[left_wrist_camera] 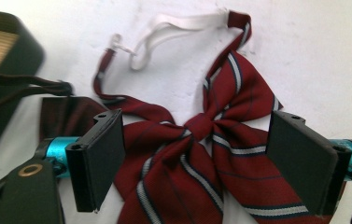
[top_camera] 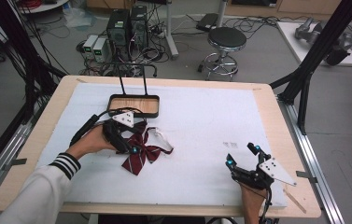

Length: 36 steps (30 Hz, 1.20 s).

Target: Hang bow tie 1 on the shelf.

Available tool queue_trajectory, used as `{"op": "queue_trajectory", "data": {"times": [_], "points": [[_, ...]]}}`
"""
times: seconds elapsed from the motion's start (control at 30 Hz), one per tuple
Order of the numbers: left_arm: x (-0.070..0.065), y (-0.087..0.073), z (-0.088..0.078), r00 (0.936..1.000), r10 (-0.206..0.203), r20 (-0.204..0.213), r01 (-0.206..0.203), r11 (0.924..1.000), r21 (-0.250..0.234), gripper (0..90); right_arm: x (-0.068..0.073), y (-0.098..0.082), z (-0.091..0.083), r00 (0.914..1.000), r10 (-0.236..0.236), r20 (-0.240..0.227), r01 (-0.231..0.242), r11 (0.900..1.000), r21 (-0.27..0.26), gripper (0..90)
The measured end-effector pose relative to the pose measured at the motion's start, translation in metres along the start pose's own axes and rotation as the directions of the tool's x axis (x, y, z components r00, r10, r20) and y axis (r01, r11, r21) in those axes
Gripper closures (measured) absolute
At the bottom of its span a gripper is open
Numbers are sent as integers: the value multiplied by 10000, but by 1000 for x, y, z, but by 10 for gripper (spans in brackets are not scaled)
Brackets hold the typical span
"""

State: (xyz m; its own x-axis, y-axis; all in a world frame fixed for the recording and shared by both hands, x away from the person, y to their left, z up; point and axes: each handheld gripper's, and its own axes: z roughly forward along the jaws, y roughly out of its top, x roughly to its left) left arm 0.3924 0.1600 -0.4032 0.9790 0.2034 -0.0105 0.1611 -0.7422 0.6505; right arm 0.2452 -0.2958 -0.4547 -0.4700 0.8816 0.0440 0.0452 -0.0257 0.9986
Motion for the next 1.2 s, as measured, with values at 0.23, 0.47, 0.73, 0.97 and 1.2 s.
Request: {"op": "queue_trajectory", "data": {"times": [0.23,0.47,0.73,0.97,1.2], "points": [[0,0,12,9999,-130,-51,133,9980,626,223,0,0,0,10000,-18,-11,18,10000,-25,96],[-1,1,19,9999,-115,73,106,9939,1102,252,-1,0,0,10000,-33,-5,33,10000,-36,97],[-1,3,25,9998,-214,6,211,9902,1378,290,-1,0,0,10000,-28,-6,28,10000,-40,96],[1,5,26,9997,-221,-40,225,9850,1714,370,-1,0,0,10000,-21,0,21,10000,-40,96],[0,8,27,9993,-157,-331,221,9787,2039,455,-1,0,0,10000,61,24,-61,10000,-24,96]]}}
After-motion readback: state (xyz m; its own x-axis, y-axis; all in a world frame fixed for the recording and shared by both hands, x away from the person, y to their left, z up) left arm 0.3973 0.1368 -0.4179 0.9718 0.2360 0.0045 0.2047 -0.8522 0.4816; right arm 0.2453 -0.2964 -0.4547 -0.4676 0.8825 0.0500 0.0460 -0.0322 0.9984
